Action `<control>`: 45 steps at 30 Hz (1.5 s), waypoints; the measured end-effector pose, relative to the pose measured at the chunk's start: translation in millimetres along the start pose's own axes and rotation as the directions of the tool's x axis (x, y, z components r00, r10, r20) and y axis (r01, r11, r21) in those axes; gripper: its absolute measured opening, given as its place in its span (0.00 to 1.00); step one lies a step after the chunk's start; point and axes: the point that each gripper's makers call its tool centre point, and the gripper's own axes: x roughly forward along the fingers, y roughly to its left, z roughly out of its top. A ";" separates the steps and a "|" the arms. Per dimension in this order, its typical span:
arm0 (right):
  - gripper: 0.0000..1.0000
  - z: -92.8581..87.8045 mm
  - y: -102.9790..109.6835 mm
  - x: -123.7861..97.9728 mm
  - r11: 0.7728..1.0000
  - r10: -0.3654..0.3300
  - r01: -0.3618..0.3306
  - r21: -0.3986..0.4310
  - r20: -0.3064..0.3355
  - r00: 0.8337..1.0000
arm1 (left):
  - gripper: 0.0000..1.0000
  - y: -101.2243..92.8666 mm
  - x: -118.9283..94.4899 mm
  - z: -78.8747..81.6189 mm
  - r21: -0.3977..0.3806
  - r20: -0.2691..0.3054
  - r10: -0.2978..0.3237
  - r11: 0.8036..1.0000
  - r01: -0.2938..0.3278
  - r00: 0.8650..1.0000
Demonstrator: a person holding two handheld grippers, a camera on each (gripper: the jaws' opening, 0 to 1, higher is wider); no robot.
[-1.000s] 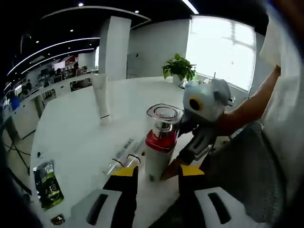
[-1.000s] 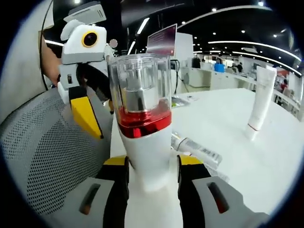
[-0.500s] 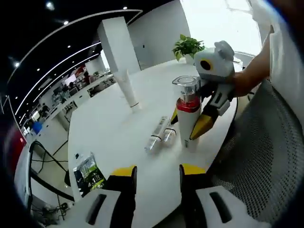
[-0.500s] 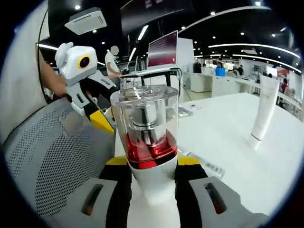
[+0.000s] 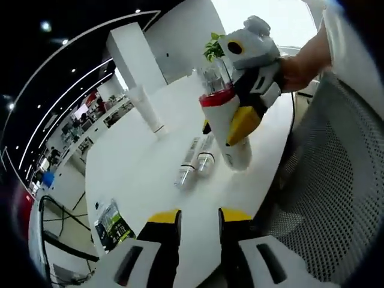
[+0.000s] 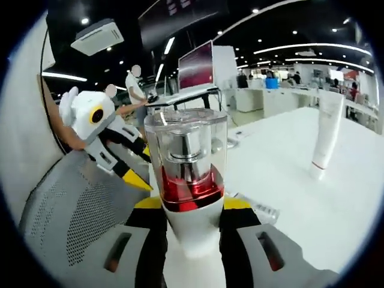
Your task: Arrange the skincare products in the storage area until every visible bottle or jar stands upright without overlapping.
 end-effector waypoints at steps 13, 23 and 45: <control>0.30 35.9 -46.8 -33.7 0.994 -0.023 0.016 0.104 0.068 0.997 | 0.37 -4.4 4.4 -5.2 -0.009 -0.023 -0.019 1.000 0.019 1.000; 0.30 53.7 -84.4 -47.4 0.995 -0.019 0.012 0.099 0.069 0.997 | 0.37 -5.7 5.6 -10.2 -0.015 -0.054 -0.024 1.000 0.023 0.998; 0.30 68.7 -185.7 -29.8 0.981 -0.125 0.120 -0.155 -0.026 0.992 | 0.37 -8.5 7.2 -13.3 -0.004 -0.071 -0.036 0.999 0.035 0.997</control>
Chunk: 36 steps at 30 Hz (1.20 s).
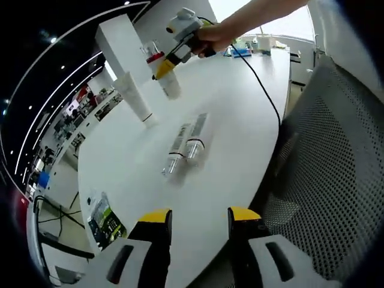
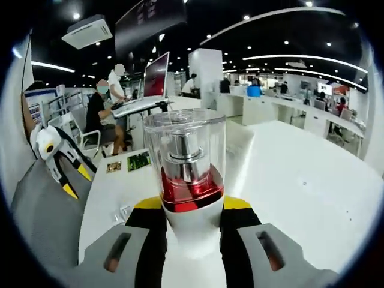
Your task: Arrange the skincare products in the storage area until every visible bottle or jar stands upright without overlapping.
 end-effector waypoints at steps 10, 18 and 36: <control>0.30 -9.6 -35.3 9.5 0.999 -0.020 0.020 -0.034 -0.008 1.000 | 0.37 -1.5 0.7 0.6 -0.022 0.003 -0.010 1.000 0.010 1.000; 0.30 -18.2 -46.7 24.1 0.999 0.003 -0.004 -0.049 -0.012 1.000 | 0.37 -2.4 1.1 1.0 -0.033 0.004 -0.016 0.999 0.016 1.000; 0.30 -22.0 -62.5 45.1 1.000 0.017 -0.018 0.016 0.044 0.999 | 0.37 -3.1 1.8 -0.4 -0.060 0.001 -0.026 0.998 0.026 1.000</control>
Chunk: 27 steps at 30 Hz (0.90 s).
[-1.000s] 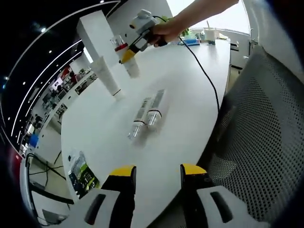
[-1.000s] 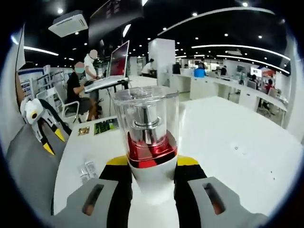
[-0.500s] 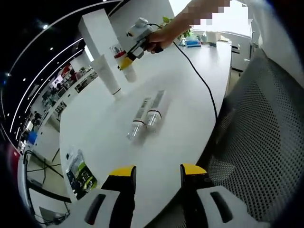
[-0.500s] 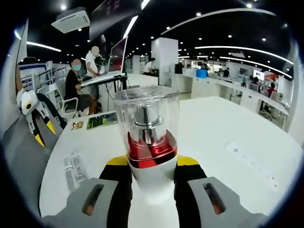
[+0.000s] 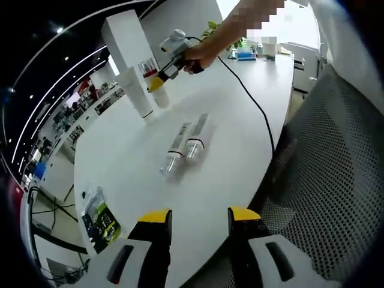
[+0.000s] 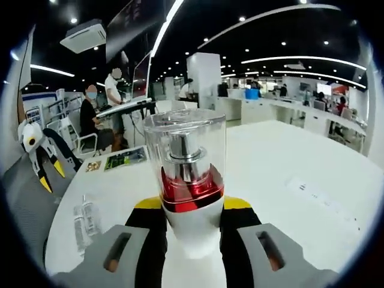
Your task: Arrange the skincare products in the storage area until every visible bottle or jar stands upright without overlapping.
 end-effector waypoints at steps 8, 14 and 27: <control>0.30 -3.5 1.2 7.7 1.000 0.018 -0.017 -0.001 0.011 1.000 | 0.37 0.5 0.7 -1.9 -0.008 -0.006 0.000 1.000 0.000 1.000; 0.30 -4.8 -0.8 10.9 1.000 0.019 -0.019 0.001 0.013 1.000 | 0.37 0.8 1.2 -3.2 -0.013 -0.013 0.000 1.000 0.000 1.000; 0.30 -10.0 -1.5 16.1 0.999 0.034 -0.034 -0.008 0.016 0.999 | 0.37 0.4 2.2 -5.6 -0.020 -0.028 -0.004 1.000 0.003 1.000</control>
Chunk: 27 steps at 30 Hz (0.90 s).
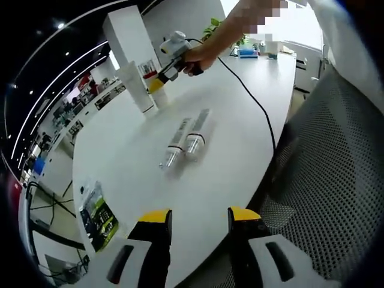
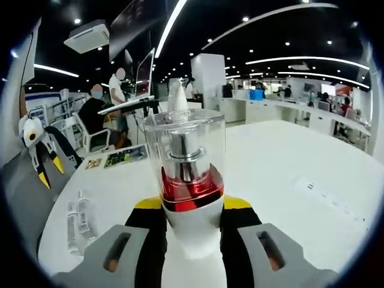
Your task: Arrange the skincare products in the storage area until every visible bottle or jar stands upright without overlapping.
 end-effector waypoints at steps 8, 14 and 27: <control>0.31 1.4 -1.5 3.0 1.000 -0.007 0.007 -0.013 0.021 1.000 | 0.37 1.1 0.4 -1.3 -0.009 -0.006 0.002 1.000 -0.002 1.000; 0.31 2.3 -1.0 3.3 1.000 -0.007 0.008 -0.013 0.032 0.999 | 0.37 0.9 1.0 -3.1 -0.008 -0.012 0.001 1.000 -0.001 1.000; 0.44 3.6 -6.4 -9.7 0.997 -0.058 0.057 0.044 0.032 0.998 | 0.38 0.6 1.0 -2.0 -0.009 -0.008 -0.001 1.000 0.001 1.000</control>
